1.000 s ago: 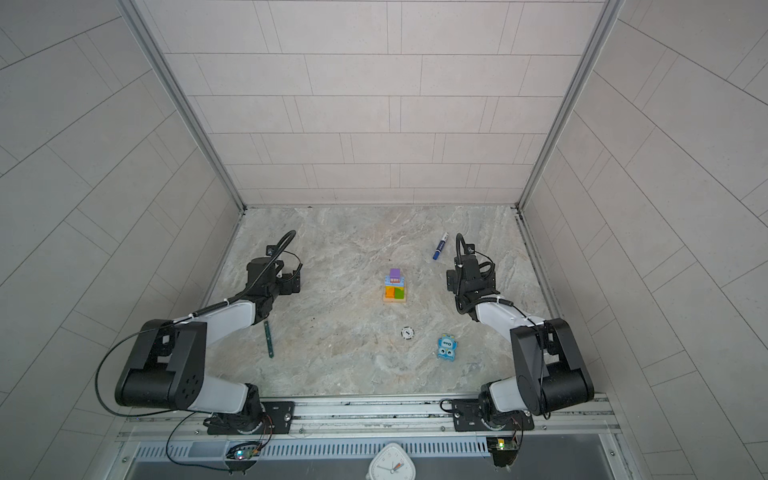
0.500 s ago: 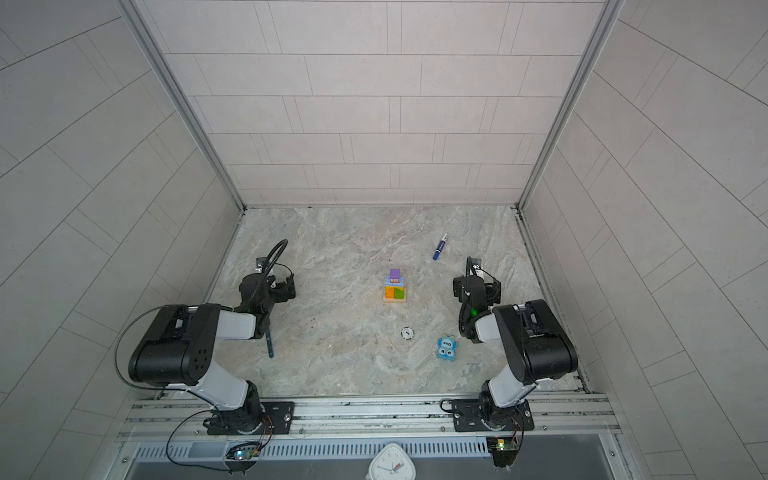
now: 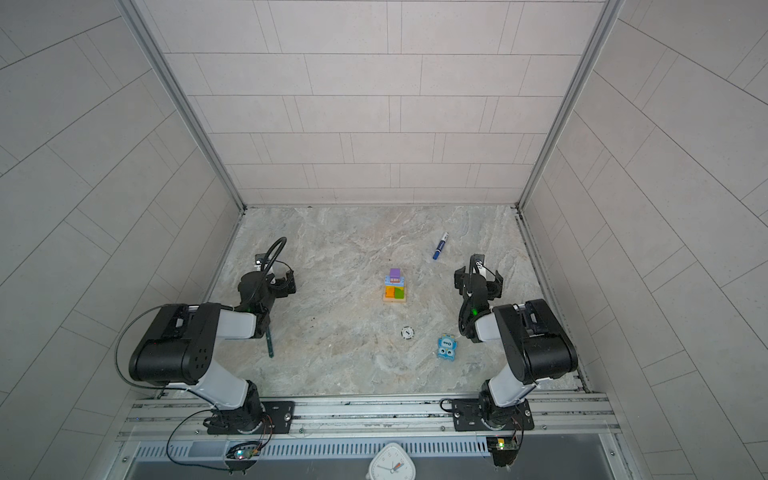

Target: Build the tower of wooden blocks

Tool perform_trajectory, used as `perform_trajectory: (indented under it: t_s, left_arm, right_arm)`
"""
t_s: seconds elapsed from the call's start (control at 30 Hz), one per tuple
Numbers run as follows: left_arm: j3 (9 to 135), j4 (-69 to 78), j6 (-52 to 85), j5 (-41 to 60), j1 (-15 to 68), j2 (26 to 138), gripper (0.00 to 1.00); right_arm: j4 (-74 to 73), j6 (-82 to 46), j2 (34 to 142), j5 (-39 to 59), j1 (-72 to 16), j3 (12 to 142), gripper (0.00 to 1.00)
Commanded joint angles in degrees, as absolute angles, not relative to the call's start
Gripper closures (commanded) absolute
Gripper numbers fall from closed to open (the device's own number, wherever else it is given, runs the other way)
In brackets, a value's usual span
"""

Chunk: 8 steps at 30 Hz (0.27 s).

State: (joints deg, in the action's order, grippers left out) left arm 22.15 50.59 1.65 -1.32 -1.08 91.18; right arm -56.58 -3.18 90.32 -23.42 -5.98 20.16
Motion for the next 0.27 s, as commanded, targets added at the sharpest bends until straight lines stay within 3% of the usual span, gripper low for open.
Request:
perform_trajectory:
  t_s: [0.0, 0.23]
  left_arm:
    - [22.50, 52.93, 1.36, -0.92, -0.86, 90.71, 0.00]
    - [22.59, 52.82, 1.36, -0.95, -0.82, 90.79, 0.00]
  right_arm:
    - [-57.88, -2.26, 90.77, -24.35, -5.98, 19.94, 0.01]
    - [-57.78, -2.24, 90.70, -24.26, -5.98, 19.98, 0.00]
